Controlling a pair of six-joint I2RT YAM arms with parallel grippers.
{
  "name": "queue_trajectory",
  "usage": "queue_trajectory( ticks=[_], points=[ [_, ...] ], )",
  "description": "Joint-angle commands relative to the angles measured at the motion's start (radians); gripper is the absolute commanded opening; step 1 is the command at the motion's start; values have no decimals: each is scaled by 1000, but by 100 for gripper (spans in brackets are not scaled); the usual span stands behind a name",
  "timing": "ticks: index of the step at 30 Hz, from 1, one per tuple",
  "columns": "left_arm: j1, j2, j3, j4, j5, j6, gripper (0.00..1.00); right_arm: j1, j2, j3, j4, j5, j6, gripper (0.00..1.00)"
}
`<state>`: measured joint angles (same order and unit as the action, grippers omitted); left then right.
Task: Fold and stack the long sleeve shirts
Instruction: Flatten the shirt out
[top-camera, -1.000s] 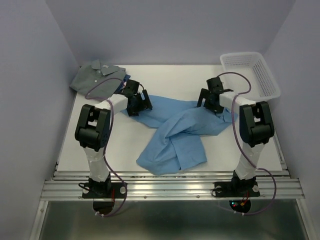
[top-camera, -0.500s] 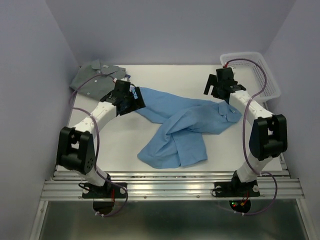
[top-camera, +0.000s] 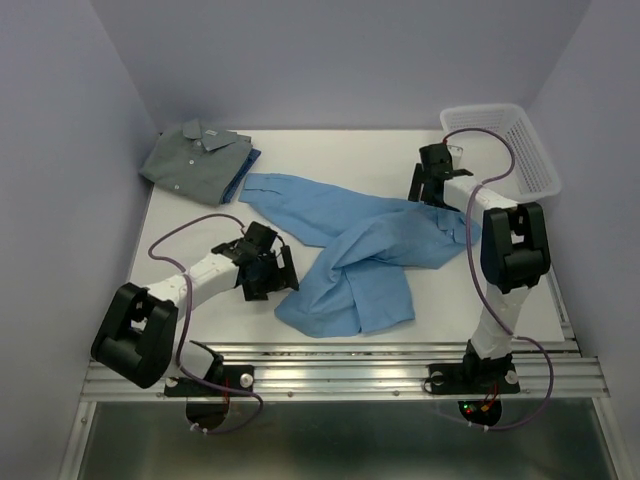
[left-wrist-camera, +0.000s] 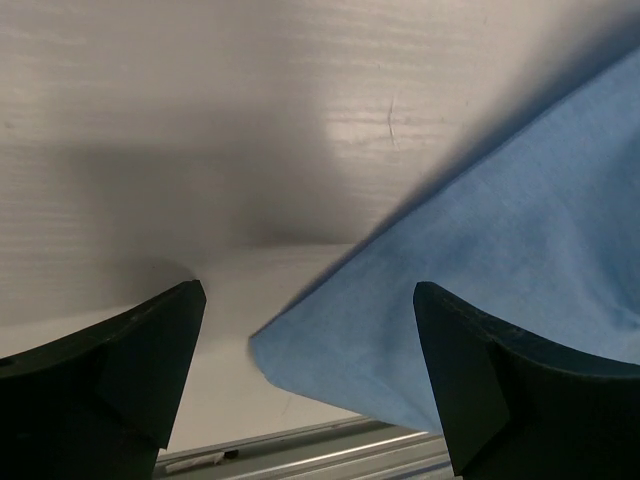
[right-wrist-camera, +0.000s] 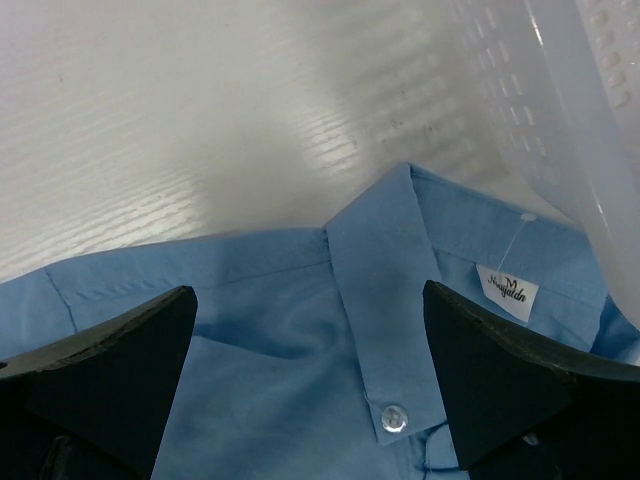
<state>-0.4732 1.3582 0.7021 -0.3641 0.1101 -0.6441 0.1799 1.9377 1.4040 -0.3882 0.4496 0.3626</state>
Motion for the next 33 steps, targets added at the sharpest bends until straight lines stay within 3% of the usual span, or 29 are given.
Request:
queue_trajectory(
  ticks=[1, 7, 11, 15, 16, 18, 19, 20, 22, 26, 33],
  points=[
    [-67, -44, -62, -12, 80, -49, 99, -22, 33, 64, 5, 40, 16, 100],
    [-119, -61, -127, -9, 91, -74, 98, -31, 81, 61, 5, 15, 35, 100],
    [-134, 22, -70, 2, 27, -78, 81, -31, 101, 30, 8, -2, 51, 100],
    [-163, 99, -27, 60, -9, -97, 39, -40, 93, -35, 29, -12, 71, 100],
    [-165, 113, -10, 62, -22, -92, 2, -40, 90, -46, 43, -34, 75, 100],
    [-163, 133, 49, 59, -56, -92, 0, -40, 86, -78, 77, -72, 78, 86],
    [-165, 127, 63, 63, -67, -86, 0, -40, 81, -88, 87, -80, 79, 75],
    [-165, 118, 92, 65, -96, -81, 0, -40, 73, -97, 100, -91, 82, 44],
    [-165, 75, 153, 41, -176, -74, 0, -40, 40, -115, 132, -124, 70, 19],
    [-163, 15, 305, -50, -390, -34, 0, -40, -40, -93, 167, -216, 21, 1],
    [-108, -21, 595, -131, -711, 35, 0, -40, -236, 6, 173, -184, -46, 1]
  ],
)
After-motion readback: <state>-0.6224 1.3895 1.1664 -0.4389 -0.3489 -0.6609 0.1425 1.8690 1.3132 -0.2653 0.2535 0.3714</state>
